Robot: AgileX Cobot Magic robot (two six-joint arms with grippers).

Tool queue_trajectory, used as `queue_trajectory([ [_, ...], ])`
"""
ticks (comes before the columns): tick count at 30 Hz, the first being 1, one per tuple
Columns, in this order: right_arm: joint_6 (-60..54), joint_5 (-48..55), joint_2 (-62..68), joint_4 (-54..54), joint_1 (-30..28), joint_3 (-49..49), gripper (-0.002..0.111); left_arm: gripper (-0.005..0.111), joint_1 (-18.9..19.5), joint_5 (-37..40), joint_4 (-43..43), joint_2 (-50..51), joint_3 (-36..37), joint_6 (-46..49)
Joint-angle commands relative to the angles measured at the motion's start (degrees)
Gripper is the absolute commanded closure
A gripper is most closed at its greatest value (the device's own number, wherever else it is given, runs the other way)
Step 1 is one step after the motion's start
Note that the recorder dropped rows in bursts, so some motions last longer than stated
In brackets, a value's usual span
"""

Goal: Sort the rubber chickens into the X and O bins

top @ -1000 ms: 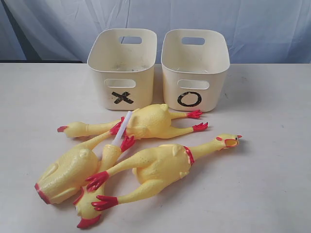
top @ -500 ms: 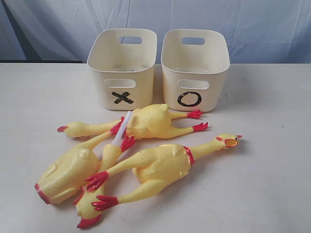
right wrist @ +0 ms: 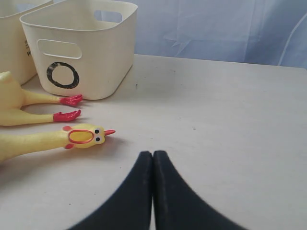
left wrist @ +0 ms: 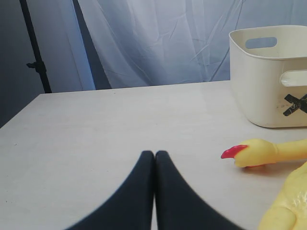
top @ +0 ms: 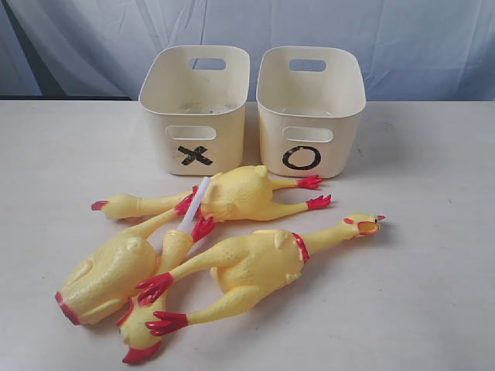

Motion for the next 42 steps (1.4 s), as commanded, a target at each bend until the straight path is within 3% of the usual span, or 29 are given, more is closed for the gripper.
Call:
queue_trajectory([
  [1, -0.19, -0.73, -0.33, -0.42, 0.27, 0.11, 0.109, 0.107, -0.20, -0.38, 0.12, -0.27, 0.04, -0.37],
  [31, -0.19, -0.73, -0.33, -0.42, 0.27, 0.11, 0.109, 0.107, -0.20, -0.38, 1.07, -0.27, 0.04, -0.37],
  [35, -0.19, -0.73, -0.33, -0.42, 0.27, 0.11, 0.109, 0.107, -0.20, -1.46, 4.88, -0.27, 0.04, -0.37],
  [38, -0.19, -0.73, -0.33, -0.42, 0.27, 0.11, 0.109, 0.107, -0.20, -5.26, 1.90, -0.27, 0.04, -1.49],
  [42, -0.19, -0.73, -0.33, -0.42, 0.27, 0.11, 0.109, 0.107, -0.20, -11.37, -10.95, -0.27, 0.04, -1.49],
])
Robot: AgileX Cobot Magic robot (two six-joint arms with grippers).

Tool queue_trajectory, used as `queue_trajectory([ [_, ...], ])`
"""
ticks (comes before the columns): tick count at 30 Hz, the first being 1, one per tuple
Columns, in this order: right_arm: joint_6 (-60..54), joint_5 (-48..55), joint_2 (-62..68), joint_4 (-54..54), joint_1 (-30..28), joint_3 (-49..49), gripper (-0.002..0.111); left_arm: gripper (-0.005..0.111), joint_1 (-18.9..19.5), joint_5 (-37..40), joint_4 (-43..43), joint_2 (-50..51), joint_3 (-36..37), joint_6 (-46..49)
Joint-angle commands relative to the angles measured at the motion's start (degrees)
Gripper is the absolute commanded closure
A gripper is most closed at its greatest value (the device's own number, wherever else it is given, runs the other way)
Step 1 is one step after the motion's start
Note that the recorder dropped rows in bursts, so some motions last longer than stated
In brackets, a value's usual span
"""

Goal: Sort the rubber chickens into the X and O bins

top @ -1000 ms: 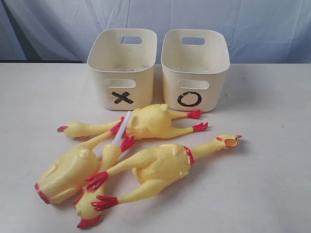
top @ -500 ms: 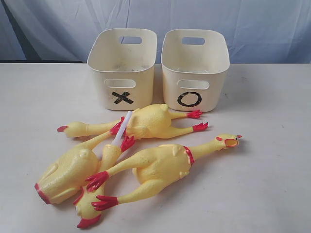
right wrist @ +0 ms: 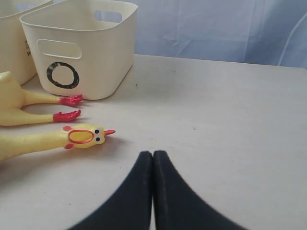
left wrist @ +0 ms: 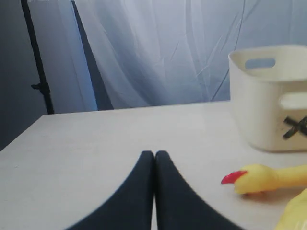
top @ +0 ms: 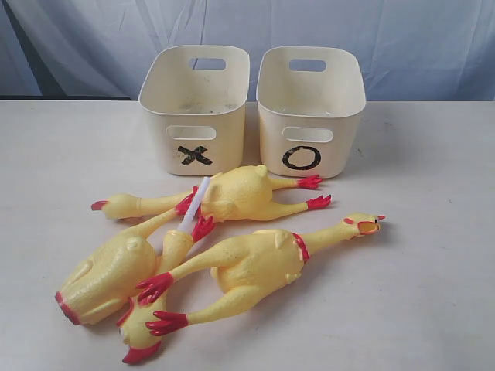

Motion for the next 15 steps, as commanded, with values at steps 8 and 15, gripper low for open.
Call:
queue_trajectory([
  [8, -0.19, -0.73, -0.33, -0.42, 0.27, 0.11, 0.109, 0.107, -0.20, -26.84, -22.19, -0.27, 0.04, -0.49],
  [15, -0.19, -0.73, -0.33, -0.42, 0.27, 0.11, 0.109, 0.107, -0.20, -32.62, -21.82, -0.27, 0.04, -16.09],
])
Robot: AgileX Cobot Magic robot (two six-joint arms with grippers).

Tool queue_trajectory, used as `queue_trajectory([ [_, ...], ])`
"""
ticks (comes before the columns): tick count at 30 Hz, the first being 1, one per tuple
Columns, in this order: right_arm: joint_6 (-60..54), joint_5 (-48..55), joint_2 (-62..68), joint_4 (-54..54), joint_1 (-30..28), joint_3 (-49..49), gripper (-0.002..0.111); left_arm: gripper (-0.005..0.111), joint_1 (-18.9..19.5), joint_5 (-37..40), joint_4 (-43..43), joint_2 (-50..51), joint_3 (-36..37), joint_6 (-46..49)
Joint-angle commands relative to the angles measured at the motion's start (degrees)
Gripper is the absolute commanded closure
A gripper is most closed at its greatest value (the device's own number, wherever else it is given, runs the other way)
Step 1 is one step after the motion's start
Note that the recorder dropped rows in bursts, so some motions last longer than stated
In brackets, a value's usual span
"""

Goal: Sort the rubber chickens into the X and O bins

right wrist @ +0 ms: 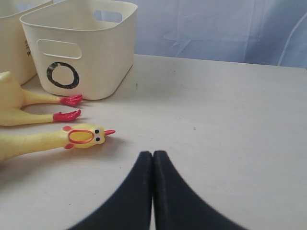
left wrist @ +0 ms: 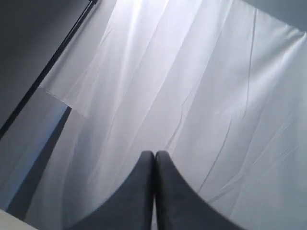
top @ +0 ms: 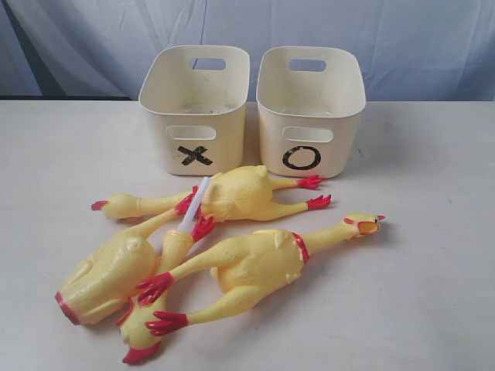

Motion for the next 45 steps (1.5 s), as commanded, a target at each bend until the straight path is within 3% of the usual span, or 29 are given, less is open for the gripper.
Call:
queue_trajectory([
  [1, -0.19, -0.73, -0.33, -0.42, 0.27, 0.11, 0.109, 0.107, -0.20, -1.99, 0.01, -0.23, 0.04, -4.52],
  [6, -0.19, -0.72, -0.33, -0.19, 0.27, 0.11, 0.109, 0.107, -0.20, 0.06, 1.51, -0.23, -1.23, -15.62],
  [13, -0.19, -0.72, -0.33, -0.19, 0.27, 0.11, 0.109, 0.107, -0.20, 24.77, 11.59, -0.23, -9.80, -15.38],
  [24, -0.19, -0.72, -0.33, -0.19, 0.27, 0.11, 0.109, 0.107, -0.20, 41.35, 14.06, 13.41, -18.37, -11.24],
  [30, -0.19, -0.72, -0.33, -0.19, 0.27, 0.11, 0.109, 0.107, -0.20, 41.97, 3.93, 21.53, -19.18, 1.48],
  [38, -0.19, -0.72, -0.33, -0.19, 0.27, 0.11, 0.109, 0.107, -0.20, 45.38, -22.95, 30.69, -19.18, 27.92],
  [45, -0.19, -0.72, -0.33, -0.19, 0.27, 0.11, 0.109, 0.107, -0.20, 49.95, -27.09, 38.77, -19.18, 34.78],
])
